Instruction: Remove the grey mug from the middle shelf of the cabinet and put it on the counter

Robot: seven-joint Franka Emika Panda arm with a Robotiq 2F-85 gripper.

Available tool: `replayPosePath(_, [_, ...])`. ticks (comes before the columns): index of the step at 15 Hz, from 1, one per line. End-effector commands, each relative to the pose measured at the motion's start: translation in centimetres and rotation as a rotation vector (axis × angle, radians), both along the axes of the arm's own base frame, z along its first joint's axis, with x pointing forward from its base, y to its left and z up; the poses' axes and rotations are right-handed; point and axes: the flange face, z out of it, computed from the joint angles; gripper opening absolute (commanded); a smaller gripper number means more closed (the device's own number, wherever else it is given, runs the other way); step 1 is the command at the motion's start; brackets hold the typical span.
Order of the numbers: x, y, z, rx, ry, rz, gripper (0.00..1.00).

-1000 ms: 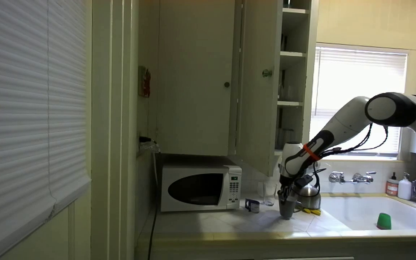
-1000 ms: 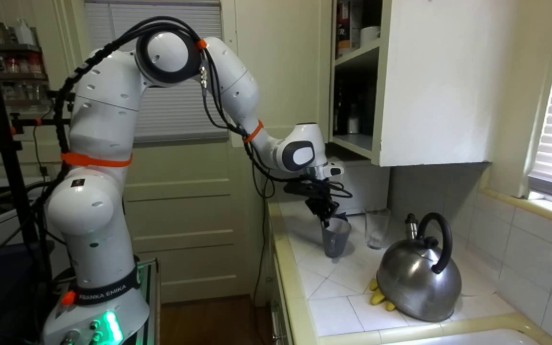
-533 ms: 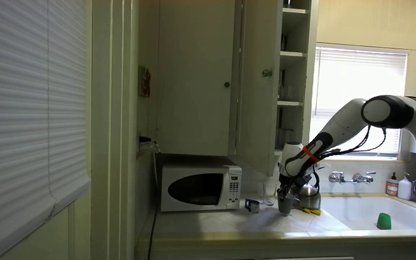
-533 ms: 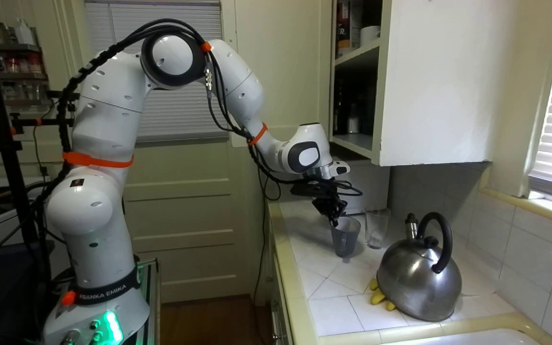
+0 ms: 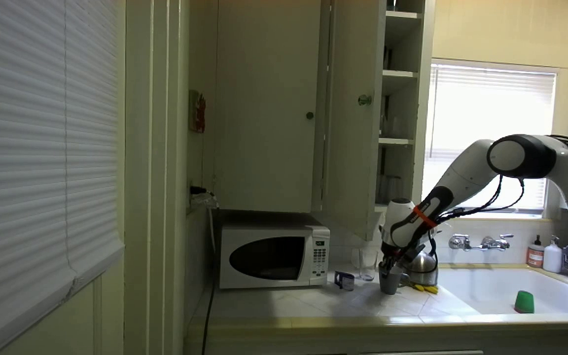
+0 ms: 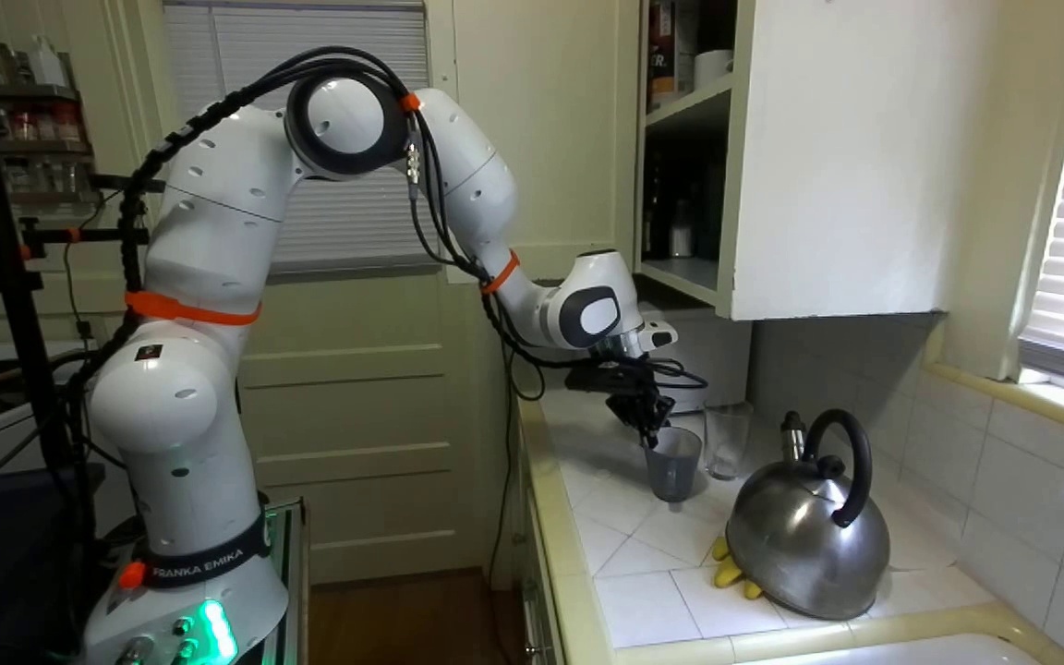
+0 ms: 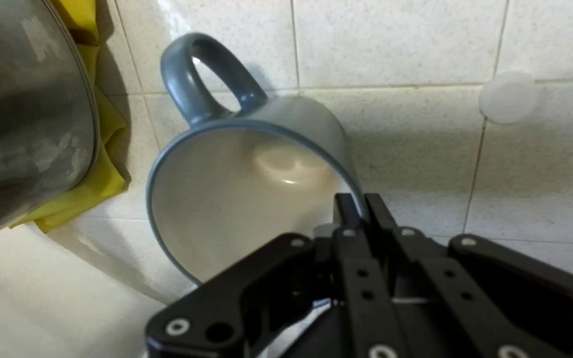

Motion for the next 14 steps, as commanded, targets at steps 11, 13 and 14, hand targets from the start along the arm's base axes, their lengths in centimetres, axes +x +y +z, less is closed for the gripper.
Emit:
replayPosePath(11, [0.0,-0.2,2.5,-0.009,-0.019,0.018,0.77])
replayPosePath(13, [-1.3,0.0,4.2,0.002,0.033,-0.038,0.92])
replayPosePath(14, [-2.2,0.3,5.3,0.019,0.064,-0.057,0.98])
